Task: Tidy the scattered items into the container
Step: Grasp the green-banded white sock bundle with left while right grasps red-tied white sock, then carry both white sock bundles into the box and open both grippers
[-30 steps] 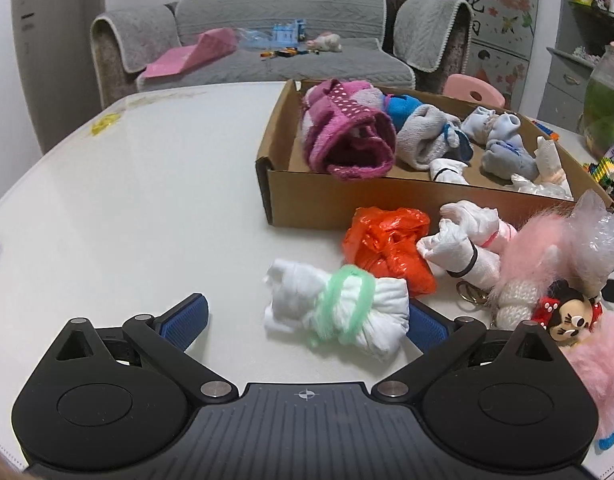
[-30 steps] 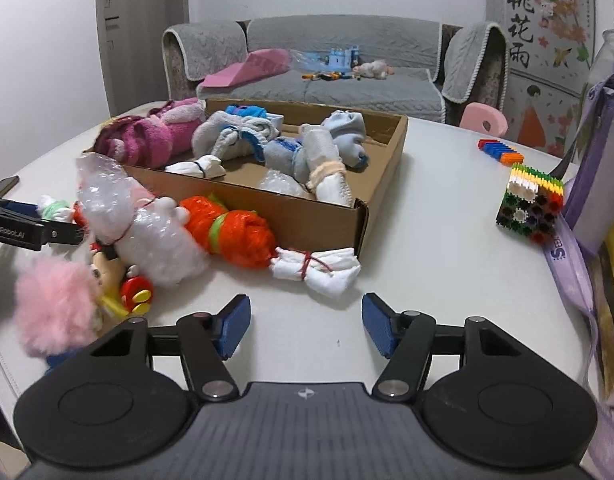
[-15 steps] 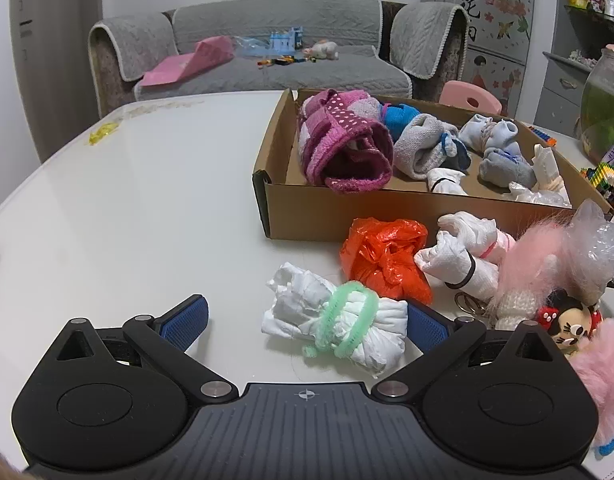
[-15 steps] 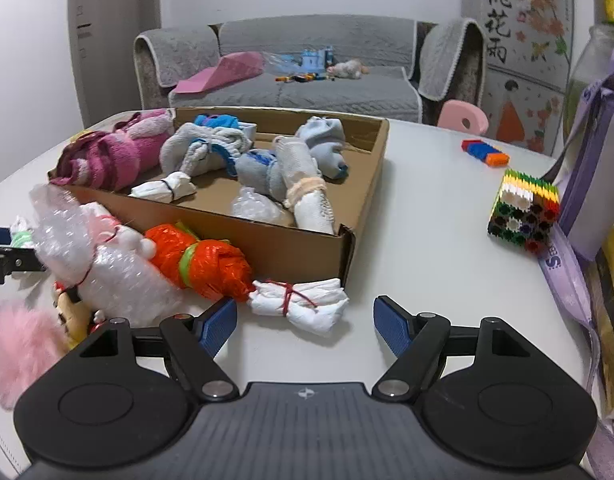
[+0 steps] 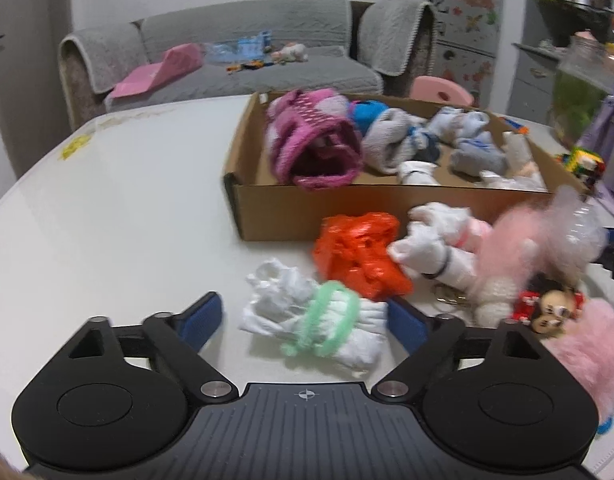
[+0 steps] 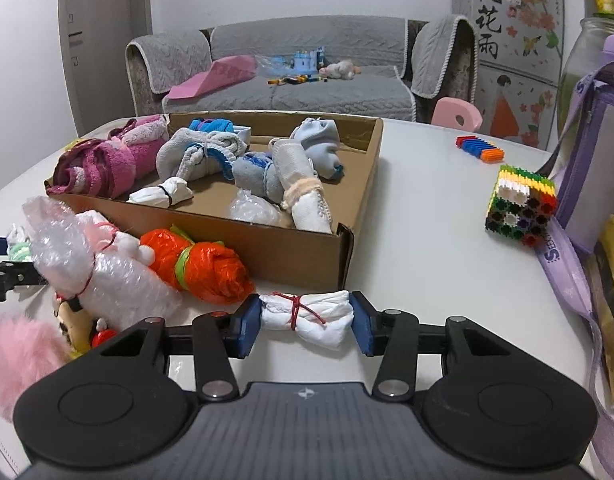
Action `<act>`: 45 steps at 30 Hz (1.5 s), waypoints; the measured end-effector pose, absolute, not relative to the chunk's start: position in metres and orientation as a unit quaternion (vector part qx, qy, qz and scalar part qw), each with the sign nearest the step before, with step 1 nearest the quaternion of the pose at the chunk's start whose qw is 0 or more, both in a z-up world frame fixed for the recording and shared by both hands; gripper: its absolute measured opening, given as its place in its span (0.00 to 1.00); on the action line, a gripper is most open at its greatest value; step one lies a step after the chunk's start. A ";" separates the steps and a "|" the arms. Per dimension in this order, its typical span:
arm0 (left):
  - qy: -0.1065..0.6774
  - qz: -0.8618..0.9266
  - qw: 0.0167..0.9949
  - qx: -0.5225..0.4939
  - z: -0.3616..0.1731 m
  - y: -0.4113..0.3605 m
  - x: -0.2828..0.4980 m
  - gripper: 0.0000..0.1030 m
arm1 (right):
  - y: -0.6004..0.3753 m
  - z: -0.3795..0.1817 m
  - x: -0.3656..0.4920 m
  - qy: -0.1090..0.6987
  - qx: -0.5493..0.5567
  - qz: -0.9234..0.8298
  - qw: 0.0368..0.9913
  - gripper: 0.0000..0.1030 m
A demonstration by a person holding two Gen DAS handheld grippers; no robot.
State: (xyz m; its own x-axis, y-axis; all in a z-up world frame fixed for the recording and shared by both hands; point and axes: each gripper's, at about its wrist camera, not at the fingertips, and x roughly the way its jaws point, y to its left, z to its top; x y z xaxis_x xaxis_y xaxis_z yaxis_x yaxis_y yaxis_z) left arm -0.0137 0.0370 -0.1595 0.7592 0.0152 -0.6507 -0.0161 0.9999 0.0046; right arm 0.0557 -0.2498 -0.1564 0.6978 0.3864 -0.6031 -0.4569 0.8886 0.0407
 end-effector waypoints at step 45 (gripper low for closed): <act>0.276 0.006 0.961 0.018 -0.051 0.029 -0.065 0.65 | -0.302 -0.100 0.047 0.228 0.010 0.254 0.940 0.42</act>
